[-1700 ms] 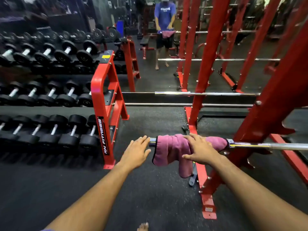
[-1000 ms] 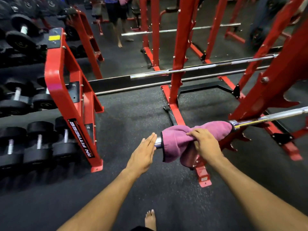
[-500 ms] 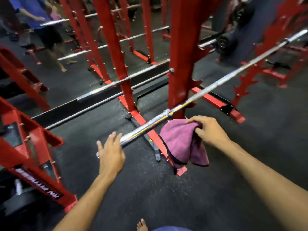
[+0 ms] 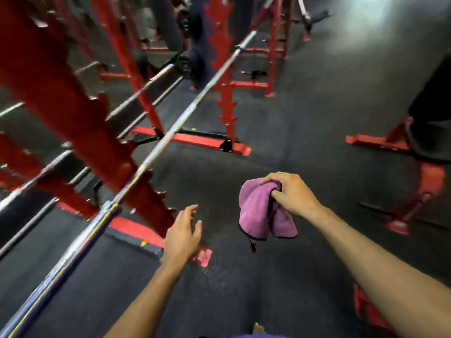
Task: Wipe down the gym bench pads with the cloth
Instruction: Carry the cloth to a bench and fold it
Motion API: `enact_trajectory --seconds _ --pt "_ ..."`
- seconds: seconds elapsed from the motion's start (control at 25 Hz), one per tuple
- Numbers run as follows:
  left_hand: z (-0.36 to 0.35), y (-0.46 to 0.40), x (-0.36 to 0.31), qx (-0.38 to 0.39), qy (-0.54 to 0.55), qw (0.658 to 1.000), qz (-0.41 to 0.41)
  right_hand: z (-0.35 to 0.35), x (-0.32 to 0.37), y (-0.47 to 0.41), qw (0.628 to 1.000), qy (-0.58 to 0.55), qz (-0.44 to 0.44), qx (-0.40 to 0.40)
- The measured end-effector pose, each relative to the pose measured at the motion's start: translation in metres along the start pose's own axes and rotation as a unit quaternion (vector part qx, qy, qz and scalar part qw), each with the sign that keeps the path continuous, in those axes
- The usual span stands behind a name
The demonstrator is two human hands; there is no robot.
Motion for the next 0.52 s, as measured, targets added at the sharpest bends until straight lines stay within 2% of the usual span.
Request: enact_trajectory --seconds 0.2,0.36,0.52 --pt "-0.082 -0.034 -0.086 0.101 -0.019 0.993 -0.061 0.059 -0.095 0.056 0.99 0.034 -0.122 -0.056" --pt "-0.149 -0.078 -0.153 0.174 -0.055 0.977 -0.112 0.098 -0.164 0.088 0.967 0.065 -0.227 -0.093" --pt "-0.214 -0.13 -0.217 0.227 -0.063 0.96 -0.15 0.137 -0.216 0.099 0.952 0.065 -0.26 -0.148"
Point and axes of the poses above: each hand's wrist, its own y-axis away from the middle knuckle, its own z-axis out of the back of the hand, x = y × z, the point moved 6 cm from there along -y, towards the middle knuckle, and after that the axes turned 9 degrees about z, right-handed, at the moved point
